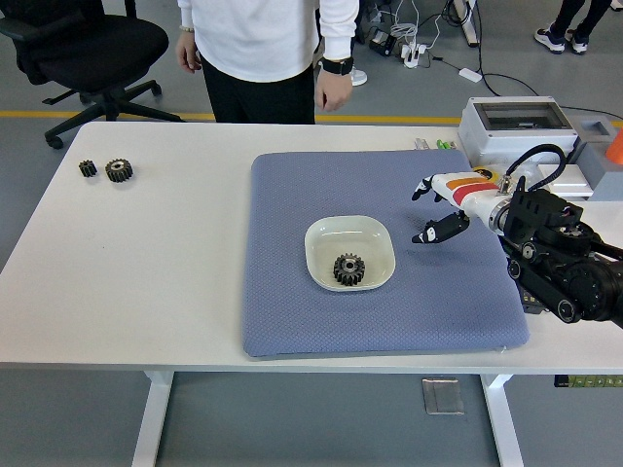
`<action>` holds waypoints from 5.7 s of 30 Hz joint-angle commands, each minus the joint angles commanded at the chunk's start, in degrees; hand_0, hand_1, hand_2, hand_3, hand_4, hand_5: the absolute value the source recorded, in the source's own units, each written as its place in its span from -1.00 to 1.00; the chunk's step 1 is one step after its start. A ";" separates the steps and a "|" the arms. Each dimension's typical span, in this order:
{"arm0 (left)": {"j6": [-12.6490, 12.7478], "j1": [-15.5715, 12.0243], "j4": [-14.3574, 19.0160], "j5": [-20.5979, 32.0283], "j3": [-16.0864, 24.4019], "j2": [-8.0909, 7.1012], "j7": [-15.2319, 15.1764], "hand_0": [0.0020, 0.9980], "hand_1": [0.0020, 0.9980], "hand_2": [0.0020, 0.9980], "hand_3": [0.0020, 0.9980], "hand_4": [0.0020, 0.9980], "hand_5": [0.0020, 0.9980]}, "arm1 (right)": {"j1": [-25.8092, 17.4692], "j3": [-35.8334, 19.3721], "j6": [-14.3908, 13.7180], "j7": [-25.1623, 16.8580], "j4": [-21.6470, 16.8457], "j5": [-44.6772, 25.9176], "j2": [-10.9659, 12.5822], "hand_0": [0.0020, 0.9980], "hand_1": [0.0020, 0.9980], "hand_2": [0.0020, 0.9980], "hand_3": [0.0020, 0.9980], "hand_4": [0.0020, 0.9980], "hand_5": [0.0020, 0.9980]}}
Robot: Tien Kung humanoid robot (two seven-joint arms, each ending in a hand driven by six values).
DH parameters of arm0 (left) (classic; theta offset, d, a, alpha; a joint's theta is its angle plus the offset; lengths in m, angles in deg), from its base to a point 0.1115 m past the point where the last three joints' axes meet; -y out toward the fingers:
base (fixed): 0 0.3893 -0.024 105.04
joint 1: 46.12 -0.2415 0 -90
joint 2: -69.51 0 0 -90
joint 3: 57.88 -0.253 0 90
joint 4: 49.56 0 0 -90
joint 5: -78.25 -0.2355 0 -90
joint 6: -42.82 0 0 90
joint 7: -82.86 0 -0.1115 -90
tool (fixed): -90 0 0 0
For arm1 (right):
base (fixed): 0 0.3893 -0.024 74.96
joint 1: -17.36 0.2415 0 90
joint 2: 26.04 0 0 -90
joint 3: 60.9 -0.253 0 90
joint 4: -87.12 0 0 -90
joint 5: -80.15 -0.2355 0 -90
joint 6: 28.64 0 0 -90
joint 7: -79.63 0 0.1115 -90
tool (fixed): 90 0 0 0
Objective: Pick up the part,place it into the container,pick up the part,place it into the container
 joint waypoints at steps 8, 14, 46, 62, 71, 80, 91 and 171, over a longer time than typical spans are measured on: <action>-0.05 0.12 0.00 0.09 -0.50 -0.04 0.11 0.30 0.24 0.43 0.16 0.39 0.22 | -0.06 4.53 -2.99 -0.54 4.54 -4.68 -1.35 -0.04 0.24 0.45 0.23 0.92 -0.36; -0.08 0.21 0.00 0.00 -0.68 -0.03 0.19 0.30 0.24 0.43 0.16 0.39 0.22 | -0.39 6.16 -3.58 -0.54 5.15 -6.07 -1.56 -0.09 0.22 0.42 0.20 0.86 -0.38; -0.20 1.40 0.00 1.47 -2.11 0.00 -0.08 0.31 0.27 0.45 0.17 0.39 0.21 | -0.07 10.18 -4.53 0.42 7.65 -11.78 -3.18 -0.14 0.17 0.39 0.26 0.71 -0.42; -0.08 2.48 0.00 1.96 -2.54 0.00 -0.17 0.31 0.28 0.45 0.17 0.39 0.21 | 0.08 12.66 -4.54 0.95 9.63 -13.87 -3.98 -0.13 0.15 0.37 0.24 0.65 -0.41; -0.08 2.62 0.00 1.79 -2.35 0.00 -0.22 0.31 0.28 0.46 0.18 0.39 0.21 | 0.26 12.66 -5.13 0.59 9.59 -14.27 -3.94 -0.24 0.05 0.22 0.16 0.57 -0.42; -0.07 2.72 0.00 1.73 -2.38 0.00 -0.15 0.31 0.28 0.46 0.18 0.39 0.21 | -0.18 13.57 -4.91 0.85 9.78 -14.84 -4.17 -0.29 0.01 0.18 0.13 0.55 -0.41; -0.14 2.95 0.00 2.07 -2.68 0.00 -0.18 0.31 0.29 0.46 0.18 0.39 0.21 | -0.57 14.11 -5.20 0.73 9.96 -15.70 -4.34 -0.30 0.00 0.15 0.13 0.53 -0.42; -0.14 0.82 0.00 0.52 -0.58 0.00 -0.31 0.31 0.27 0.43 0.16 0.39 0.22 | 0.24 1.09 -7.84 2.78 -17.22 -2.46 -2.45 -0.64 -0.19 -0.01 0.01 0.41 -0.34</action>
